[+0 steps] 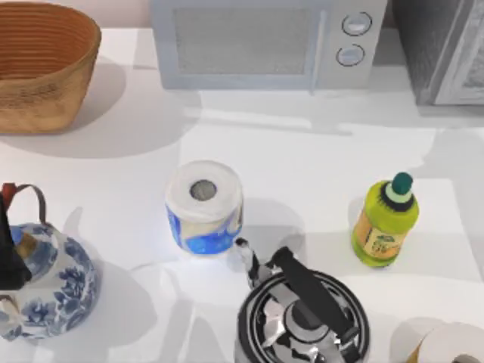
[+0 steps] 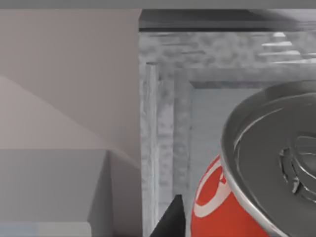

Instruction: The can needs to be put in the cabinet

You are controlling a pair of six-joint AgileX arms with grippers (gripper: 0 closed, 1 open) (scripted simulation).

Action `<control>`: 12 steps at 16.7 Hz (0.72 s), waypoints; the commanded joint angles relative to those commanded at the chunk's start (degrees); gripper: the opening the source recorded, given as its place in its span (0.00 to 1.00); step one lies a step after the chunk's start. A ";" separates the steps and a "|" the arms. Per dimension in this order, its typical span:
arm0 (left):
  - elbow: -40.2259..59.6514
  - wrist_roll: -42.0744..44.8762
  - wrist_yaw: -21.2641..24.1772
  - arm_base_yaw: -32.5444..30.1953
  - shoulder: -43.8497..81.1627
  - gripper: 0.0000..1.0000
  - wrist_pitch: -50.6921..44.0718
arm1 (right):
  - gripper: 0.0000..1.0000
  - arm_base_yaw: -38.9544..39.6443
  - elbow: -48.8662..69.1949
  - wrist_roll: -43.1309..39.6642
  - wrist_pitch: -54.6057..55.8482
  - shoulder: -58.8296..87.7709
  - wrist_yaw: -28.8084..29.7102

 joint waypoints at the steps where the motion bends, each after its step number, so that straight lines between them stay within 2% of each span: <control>1: 0.00 0.00 0.00 0.00 0.00 1.00 0.00 | 0.00 0.53 5.90 0.05 -1.16 4.00 0.53; 7: 0.00 0.00 0.00 0.00 0.00 1.00 0.00 | 0.00 3.34 34.29 0.27 -7.41 24.54 3.43; 12: 0.00 0.00 0.00 0.00 0.00 1.00 0.00 | 0.00 4.65 43.20 0.39 -10.28 32.65 4.80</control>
